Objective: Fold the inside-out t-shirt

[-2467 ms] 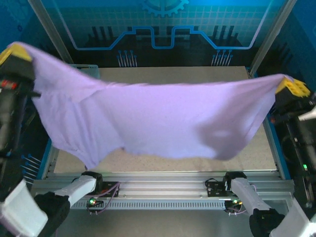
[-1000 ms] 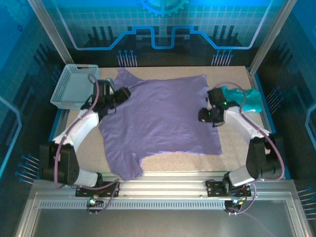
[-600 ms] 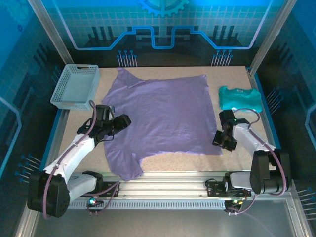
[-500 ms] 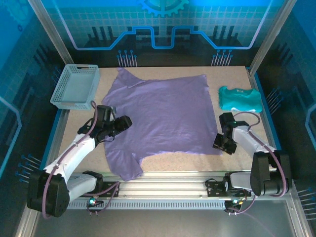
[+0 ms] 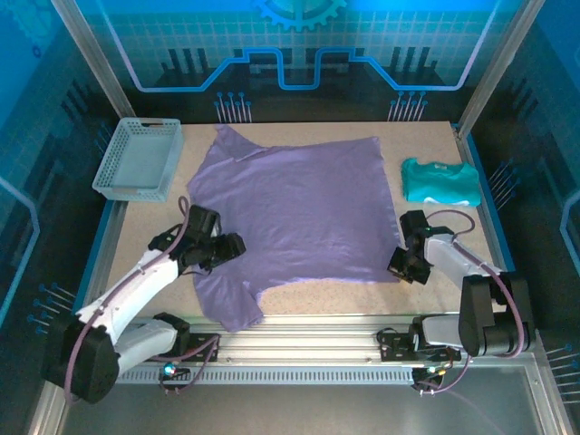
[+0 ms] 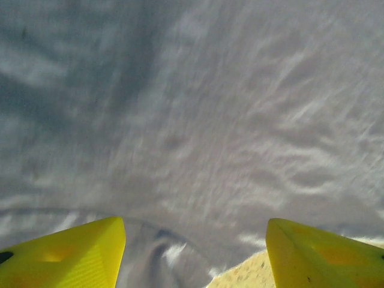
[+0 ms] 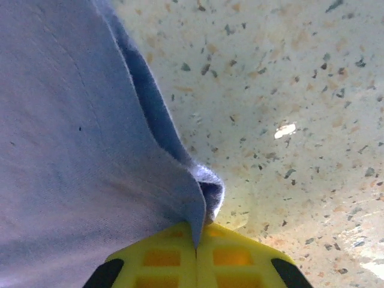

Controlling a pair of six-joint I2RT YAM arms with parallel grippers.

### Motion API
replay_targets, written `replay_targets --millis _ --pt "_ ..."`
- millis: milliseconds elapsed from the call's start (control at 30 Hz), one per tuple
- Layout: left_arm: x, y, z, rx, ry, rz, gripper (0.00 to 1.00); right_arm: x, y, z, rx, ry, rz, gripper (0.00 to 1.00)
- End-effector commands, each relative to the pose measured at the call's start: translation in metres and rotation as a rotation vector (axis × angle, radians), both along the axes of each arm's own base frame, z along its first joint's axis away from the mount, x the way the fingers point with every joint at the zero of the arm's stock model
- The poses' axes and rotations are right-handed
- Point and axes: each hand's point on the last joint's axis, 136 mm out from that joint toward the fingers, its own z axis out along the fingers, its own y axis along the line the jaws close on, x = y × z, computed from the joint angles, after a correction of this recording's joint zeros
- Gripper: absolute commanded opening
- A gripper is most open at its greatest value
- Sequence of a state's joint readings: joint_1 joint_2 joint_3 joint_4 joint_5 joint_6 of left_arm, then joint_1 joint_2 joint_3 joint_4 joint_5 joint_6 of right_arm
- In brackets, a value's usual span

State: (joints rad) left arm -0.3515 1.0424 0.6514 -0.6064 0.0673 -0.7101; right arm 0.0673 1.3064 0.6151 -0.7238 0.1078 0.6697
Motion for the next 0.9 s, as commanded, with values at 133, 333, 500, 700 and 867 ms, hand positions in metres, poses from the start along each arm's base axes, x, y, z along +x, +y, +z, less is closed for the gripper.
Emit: replay_targets --millis 133,333,500,700,867 --pt "-0.077 0.024 -0.032 0.087 0.266 0.140 0.62 0.008 0.006 0.007 0.007 -0.081 0.063 0.00" --pt "-0.051 0.022 -0.025 0.119 0.217 0.121 0.63 0.024 0.003 0.020 -0.004 -0.140 0.086 0.00" --pt "0.016 0.014 -0.009 0.028 0.088 0.151 0.63 0.029 0.006 0.020 0.016 -0.145 0.108 0.00" --pt "0.100 0.025 -0.011 0.045 -0.017 0.156 0.64 0.032 0.009 0.019 0.037 -0.152 0.114 0.00" --pt "0.173 0.048 -0.014 0.060 -0.086 0.224 0.64 0.033 0.010 0.020 0.040 -0.154 0.126 0.00"
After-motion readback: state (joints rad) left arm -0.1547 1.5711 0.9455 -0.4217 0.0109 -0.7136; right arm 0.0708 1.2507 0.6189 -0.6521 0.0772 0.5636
